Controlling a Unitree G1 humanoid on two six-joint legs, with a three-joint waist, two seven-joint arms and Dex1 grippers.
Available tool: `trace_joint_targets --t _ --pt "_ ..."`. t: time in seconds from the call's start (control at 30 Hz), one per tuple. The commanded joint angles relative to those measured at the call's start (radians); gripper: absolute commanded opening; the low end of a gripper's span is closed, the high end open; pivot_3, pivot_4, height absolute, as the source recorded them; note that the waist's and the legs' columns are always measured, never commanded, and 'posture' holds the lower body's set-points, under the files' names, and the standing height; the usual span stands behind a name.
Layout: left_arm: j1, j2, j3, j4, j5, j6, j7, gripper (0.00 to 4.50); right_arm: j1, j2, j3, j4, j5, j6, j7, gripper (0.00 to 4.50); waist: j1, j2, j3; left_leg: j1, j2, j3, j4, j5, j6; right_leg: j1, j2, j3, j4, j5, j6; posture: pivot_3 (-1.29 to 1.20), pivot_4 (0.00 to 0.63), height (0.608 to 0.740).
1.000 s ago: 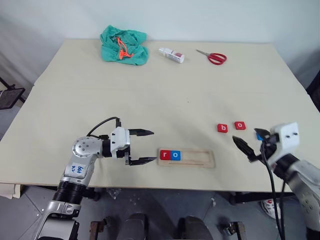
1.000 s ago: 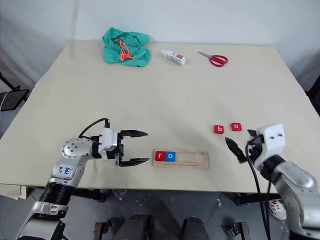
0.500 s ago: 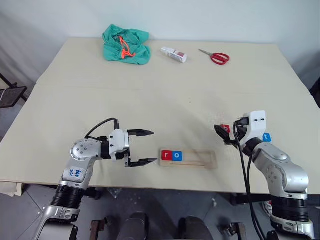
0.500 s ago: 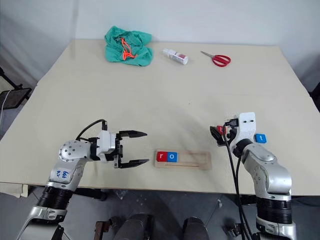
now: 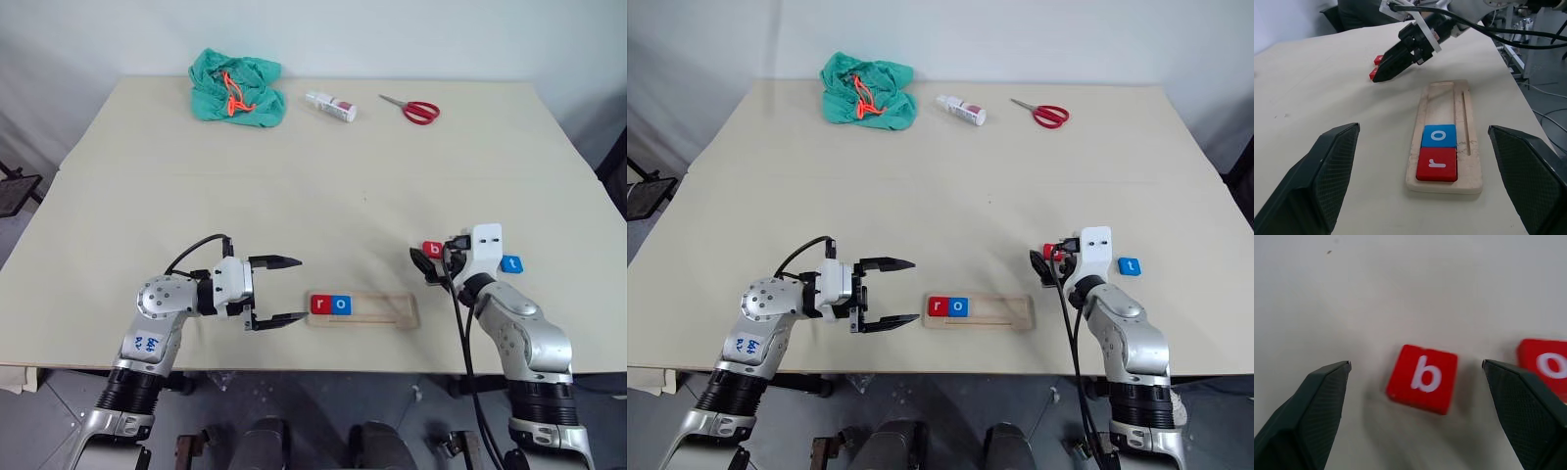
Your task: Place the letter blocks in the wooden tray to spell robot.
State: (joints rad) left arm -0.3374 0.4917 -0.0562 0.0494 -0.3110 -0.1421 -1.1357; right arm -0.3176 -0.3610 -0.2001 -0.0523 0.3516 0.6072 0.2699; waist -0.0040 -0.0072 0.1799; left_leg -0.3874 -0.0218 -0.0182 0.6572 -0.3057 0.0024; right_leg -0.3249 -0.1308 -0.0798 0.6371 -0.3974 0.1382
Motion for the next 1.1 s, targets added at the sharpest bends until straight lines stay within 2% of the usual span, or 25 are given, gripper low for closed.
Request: trace_joint_targets --t 0.03,0.17,0.27,0.5,0.53,0.63,0.83,1.1 --pt "0.012 0.014 0.019 -0.044 -0.022 -0.001 0.009 4.47 -0.005 0.010 0.006 0.010 -0.019 -0.026 -0.007 4.50 0.000 0.000 0.000 0.000 0.000 0.000 0.000 0.000 0.000 0.000 0.000 0.000 0.000 0.000 0.000 0.00 0.150 0.740" --pt "0.014 0.018 0.022 -0.050 -0.022 0.005 0.016 4.47 -0.027 0.024 0.016 0.070 -0.056 -0.057 -0.025 4.50 0.000 0.000 0.000 0.000 0.000 0.000 0.000 0.000 0.000 0.000 0.000 0.000 0.000 0.000 0.000 0.00 0.150 0.740" --pt "0.015 0.023 0.024 -0.052 -0.022 0.008 0.020 4.50 -0.024 0.033 0.027 0.073 -0.069 -0.065 -0.033 3.96 0.000 0.000 0.000 0.001 0.000 0.000 0.000 0.000 0.000 0.000 0.000 0.000 0.000 0.000 0.000 0.00 0.150 0.740" --pt "0.016 0.032 0.031 -0.047 -0.024 0.005 0.027 4.50 0.010 0.044 0.019 0.030 -0.078 -0.070 -0.043 1.60 -0.001 0.000 0.000 0.001 0.000 0.000 0.000 0.000 0.000 0.000 0.000 0.000 0.000 0.000 0.000 0.00 0.150 0.740" --pt "0.016 0.033 0.032 -0.045 -0.024 0.004 0.027 4.50 0.014 0.044 0.017 0.024 -0.078 -0.070 -0.044 1.46 0.000 0.000 0.000 0.001 0.000 0.000 0.000 0.000 0.000 0.000 0.000 0.000 0.000 0.000 0.000 0.00 0.150 0.740" --pt "0.010 0.031 0.030 -0.039 -0.024 0.004 0.027 4.50 0.017 0.033 0.016 -0.002 -0.075 -0.080 -0.031 1.48 0.000 0.000 0.000 0.001 0.000 0.000 0.000 0.000 0.000 0.000 0.000 0.000 0.000 0.000 0.000 0.00 0.150 0.740" --pt "-0.002 0.030 0.023 -0.022 -0.035 0.001 0.001 4.50 0.061 0.008 -0.028 -0.200 -0.011 0.023 -0.023 1.48 0.001 0.001 0.000 0.000 0.000 0.000 0.000 0.000 0.000 0.000 0.000 0.001 0.000 0.000 0.000 0.00 0.150 0.740" --pt "-0.039 0.027 0.013 0.026 -0.061 -0.007 -0.081 4.50 0.316 0.034 -0.093 -0.565 0.040 0.208 -0.107 1.48 0.006 0.001 0.000 0.000 -0.001 0.000 -0.002 0.000 0.000 0.000 0.000 0.001 -0.001 0.000 0.000 0.00 0.150 0.740"
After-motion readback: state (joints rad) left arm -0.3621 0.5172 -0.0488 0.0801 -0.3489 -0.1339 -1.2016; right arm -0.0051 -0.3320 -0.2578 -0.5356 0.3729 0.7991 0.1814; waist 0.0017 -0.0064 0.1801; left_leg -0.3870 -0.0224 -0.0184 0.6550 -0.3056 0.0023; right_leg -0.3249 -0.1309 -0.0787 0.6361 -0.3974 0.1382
